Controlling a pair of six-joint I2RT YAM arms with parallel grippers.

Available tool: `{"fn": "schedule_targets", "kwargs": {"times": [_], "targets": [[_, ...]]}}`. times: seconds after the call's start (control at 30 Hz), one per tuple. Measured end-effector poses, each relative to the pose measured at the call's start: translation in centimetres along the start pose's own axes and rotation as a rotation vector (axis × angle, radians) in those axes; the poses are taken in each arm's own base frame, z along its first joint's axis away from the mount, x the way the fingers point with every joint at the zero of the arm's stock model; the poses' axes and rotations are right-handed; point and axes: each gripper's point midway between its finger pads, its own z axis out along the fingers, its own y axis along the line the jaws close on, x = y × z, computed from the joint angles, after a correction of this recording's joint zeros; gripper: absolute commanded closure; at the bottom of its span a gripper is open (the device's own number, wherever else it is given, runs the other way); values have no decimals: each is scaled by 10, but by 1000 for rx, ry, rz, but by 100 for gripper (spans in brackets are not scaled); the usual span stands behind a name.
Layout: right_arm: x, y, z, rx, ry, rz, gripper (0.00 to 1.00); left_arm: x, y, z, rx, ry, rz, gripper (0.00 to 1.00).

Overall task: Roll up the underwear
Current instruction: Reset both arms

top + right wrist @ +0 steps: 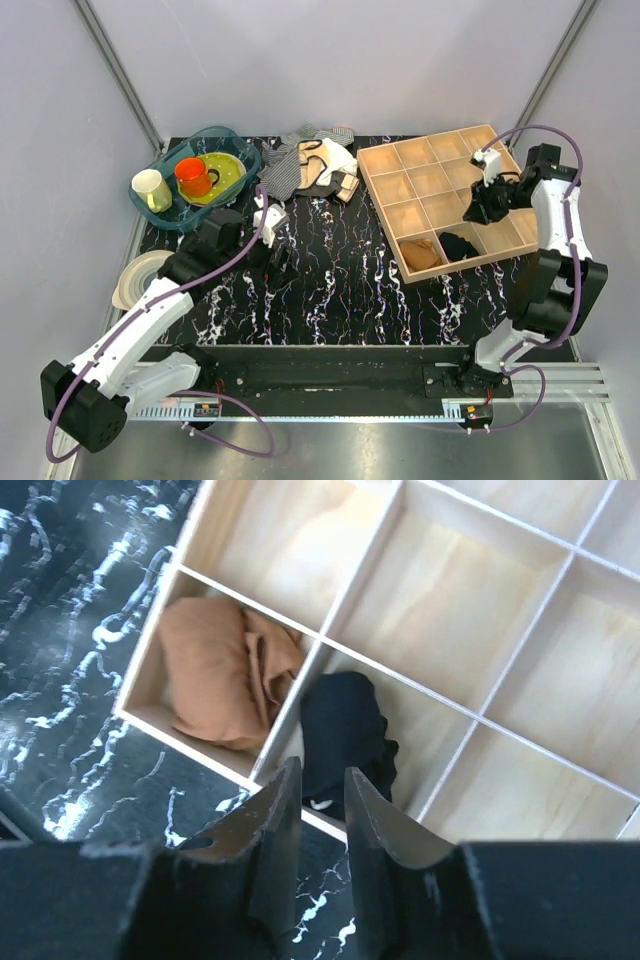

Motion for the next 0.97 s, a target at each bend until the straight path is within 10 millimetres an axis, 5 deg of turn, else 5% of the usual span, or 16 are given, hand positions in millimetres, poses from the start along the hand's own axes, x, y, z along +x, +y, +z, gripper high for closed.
{"fn": "schedule_targets", "kwargs": {"times": [0.17, 0.27, 0.33, 0.63, 0.97], "targets": [[-34, 25, -24, -26, -131, 23, 54, -4, -1, -2, 8, -25, -2, 1], [-51, 34, -42, 44, -219, 30, 12, -7, 2, -6, -2, -64, -27, 1], [-59, 36, -55, 128, -279, 58, 0, -11, 5, -11, -2, -95, -60, 1], [-102, 18, -124, 472, -577, 389, 0, -43, 28, -40, -70, -279, -294, 1], [-116, 25, -138, 465, -668, 446, 0, -36, 62, -81, -378, -359, -375, 1]]}}
